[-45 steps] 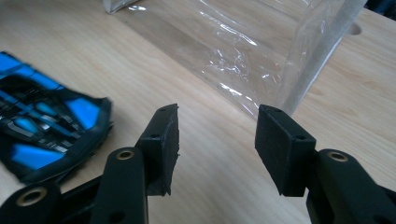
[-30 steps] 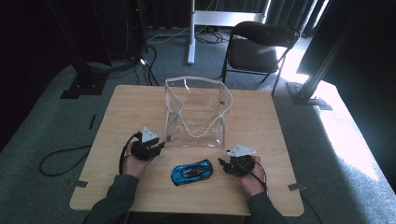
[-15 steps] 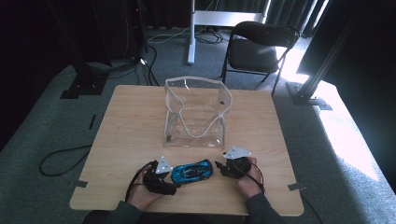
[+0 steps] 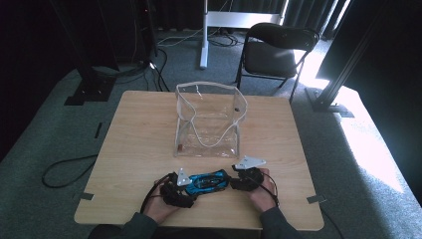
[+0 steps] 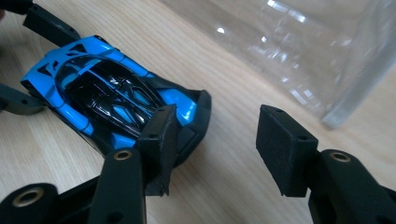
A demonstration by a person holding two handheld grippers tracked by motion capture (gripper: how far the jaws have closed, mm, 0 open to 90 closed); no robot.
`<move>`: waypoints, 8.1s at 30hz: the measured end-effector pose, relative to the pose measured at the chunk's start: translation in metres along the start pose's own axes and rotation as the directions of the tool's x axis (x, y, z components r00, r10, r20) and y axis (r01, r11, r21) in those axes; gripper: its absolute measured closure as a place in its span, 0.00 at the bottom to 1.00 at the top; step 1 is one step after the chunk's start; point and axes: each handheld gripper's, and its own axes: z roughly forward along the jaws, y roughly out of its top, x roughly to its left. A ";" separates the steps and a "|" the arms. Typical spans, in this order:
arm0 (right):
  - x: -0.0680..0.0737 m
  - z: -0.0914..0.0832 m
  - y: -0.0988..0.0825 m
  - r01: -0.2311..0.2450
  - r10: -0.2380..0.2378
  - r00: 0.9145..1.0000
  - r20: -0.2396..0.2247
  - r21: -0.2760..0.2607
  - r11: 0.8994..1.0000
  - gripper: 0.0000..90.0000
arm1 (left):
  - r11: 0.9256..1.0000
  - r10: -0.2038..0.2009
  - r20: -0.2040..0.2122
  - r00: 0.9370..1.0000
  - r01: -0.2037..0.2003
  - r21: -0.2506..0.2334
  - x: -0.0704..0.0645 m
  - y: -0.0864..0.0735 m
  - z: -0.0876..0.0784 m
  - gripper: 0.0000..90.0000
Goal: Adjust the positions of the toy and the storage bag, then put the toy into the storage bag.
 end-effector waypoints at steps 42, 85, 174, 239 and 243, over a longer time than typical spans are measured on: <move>-0.050 -0.027 -0.033 -0.294 0.294 0.956 0.007 -0.029 0.955 0.65 | 0.998 0.041 0.032 0.999 -0.040 -0.041 0.003 0.067 0.056 0.42; -0.052 -0.029 -0.019 0.098 -0.100 0.994 -0.054 -0.024 0.995 0.23 | 0.991 0.013 0.018 1.000 -0.011 -0.132 0.016 0.039 0.045 0.36; -0.029 -0.087 0.023 0.081 -0.082 0.997 0.010 -0.298 0.951 0.27 | 0.991 0.036 0.034 0.999 -0.032 -0.131 0.004 0.043 0.049 0.36; -0.037 -0.136 0.090 0.093 -0.062 0.993 0.096 -0.368 0.925 0.27 | 0.991 0.036 0.033 0.999 -0.031 -0.132 0.004 0.043 0.049 0.36; -0.036 -0.137 0.094 0.096 -0.064 0.993 0.098 -0.372 0.923 0.27 | 0.991 0.035 0.033 0.999 -0.031 -0.133 0.004 0.043 0.049 0.36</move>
